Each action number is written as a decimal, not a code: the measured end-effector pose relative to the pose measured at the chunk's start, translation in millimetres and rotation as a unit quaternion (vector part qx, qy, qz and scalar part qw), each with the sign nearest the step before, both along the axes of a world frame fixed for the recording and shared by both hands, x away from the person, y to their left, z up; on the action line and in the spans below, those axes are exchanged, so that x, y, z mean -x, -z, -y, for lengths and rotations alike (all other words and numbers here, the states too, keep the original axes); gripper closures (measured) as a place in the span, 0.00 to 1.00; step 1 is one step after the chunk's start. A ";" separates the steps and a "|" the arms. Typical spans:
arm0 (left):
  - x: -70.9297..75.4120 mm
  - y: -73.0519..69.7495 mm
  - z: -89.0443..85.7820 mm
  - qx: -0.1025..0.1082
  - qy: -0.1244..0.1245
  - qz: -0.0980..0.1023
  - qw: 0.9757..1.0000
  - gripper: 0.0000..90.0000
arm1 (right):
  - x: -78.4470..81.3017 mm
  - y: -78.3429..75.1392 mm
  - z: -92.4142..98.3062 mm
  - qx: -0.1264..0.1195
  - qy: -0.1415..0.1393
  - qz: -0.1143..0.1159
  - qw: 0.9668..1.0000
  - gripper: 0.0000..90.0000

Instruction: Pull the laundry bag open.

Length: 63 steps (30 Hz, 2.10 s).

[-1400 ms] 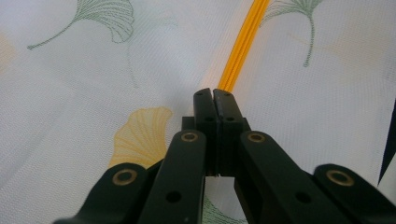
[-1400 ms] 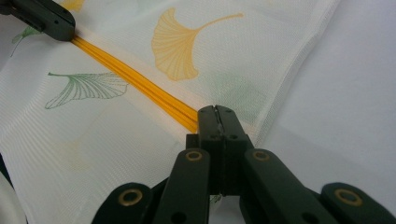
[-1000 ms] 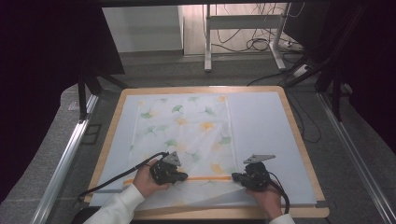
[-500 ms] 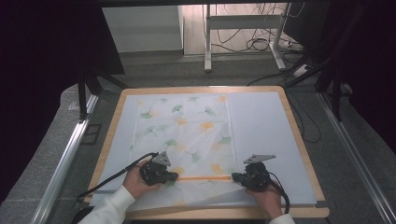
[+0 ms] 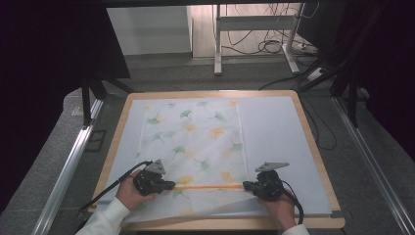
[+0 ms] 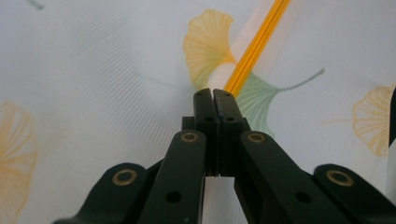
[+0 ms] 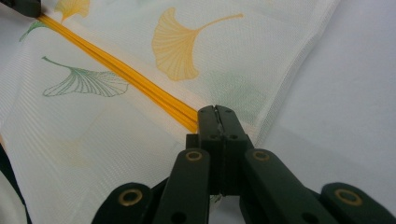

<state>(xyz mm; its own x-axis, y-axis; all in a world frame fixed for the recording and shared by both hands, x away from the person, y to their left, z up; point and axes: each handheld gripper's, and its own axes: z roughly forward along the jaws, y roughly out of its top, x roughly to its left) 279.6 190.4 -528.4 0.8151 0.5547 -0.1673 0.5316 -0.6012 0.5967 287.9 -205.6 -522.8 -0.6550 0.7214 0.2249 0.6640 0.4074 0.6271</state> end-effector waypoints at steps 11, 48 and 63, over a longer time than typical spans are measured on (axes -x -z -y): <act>6.3 2.2 -25.3 0.007 -0.024 -0.004 1.000 1.00 | 0.4 0.1 -0.3 0.001 0.001 0.002 1.000 1.00; 23.4 7.5 -85.0 0.027 -0.077 -0.014 0.997 1.00 | 1.1 0.0 -1.0 0.002 0.002 0.005 1.000 1.00; 28.3 8.8 -101.1 0.032 -0.097 -0.013 0.995 1.00 | 1.1 0.2 -0.7 0.001 0.003 0.004 1.000 1.00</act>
